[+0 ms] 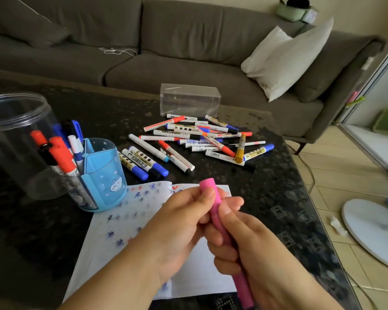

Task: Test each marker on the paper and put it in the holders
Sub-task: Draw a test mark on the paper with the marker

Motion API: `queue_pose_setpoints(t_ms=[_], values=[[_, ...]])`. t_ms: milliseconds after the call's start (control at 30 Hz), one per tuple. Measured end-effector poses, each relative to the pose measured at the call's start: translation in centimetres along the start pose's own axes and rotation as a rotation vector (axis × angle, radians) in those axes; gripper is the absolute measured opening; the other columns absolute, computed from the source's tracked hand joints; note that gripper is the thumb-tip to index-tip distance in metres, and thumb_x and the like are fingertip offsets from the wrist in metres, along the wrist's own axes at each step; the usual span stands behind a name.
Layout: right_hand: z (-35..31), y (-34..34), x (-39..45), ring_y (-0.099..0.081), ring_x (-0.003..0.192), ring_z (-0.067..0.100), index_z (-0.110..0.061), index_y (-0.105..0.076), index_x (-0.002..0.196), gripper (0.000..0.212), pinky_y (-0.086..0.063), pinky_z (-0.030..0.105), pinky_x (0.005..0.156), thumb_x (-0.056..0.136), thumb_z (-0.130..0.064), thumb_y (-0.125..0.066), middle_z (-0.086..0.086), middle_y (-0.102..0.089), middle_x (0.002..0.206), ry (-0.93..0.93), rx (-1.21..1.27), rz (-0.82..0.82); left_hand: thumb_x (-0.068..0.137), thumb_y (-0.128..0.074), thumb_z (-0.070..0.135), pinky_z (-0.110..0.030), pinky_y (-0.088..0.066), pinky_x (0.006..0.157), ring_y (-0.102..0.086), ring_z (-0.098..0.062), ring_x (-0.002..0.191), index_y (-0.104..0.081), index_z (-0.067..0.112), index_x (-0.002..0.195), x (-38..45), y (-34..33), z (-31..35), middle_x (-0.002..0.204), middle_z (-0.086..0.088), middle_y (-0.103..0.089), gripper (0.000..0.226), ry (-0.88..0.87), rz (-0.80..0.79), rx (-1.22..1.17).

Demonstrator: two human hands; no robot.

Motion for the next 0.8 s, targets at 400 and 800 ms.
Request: queue_pose_setpoints(t_ms=[400, 800], values=[[-0.9, 2.2, -0.1, -0.045, 0.053, 0.005, -0.028, -0.045, 0.067, 0.033, -0.037, 0.017, 0.054, 0.095, -0.044, -0.043, -0.007, -0.052, 0.062, 0.218, -1.154, 0.289, 0.095, -0.05, 0.028, -0.035, -0.044, 0.099, -0.066, -0.014, 0.096, -0.063, 0.008, 0.087, 0.8, 5.5, -0.6, 0.084, -0.001, -0.074, 0.025, -0.008, 0.503, 0.008], [-2.5, 5.5, 0.9, -0.06, 0.059, 0.02, -0.006, -0.065, 0.101, 0.019, -0.056, 0.024, 0.056, 0.093, -0.005, -0.048, 0.022, -0.068, 0.085, 0.142, 0.049, 0.247, 0.076, -0.074, 0.026, -0.034, -0.05, 0.078, -0.063, -0.01, 0.081, -0.07, 0.027, 0.075, -0.7, 7.4, 1.6, 0.079, 0.008, -0.071, 0.004, -0.087, 0.428, 0.76]])
Point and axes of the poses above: each hand's wrist, its own x-axis towards the middle knuckle, its own y-axis out of the back of the hand, z = x × y, the point moved 7 cm from there along x, towards the middle knuckle
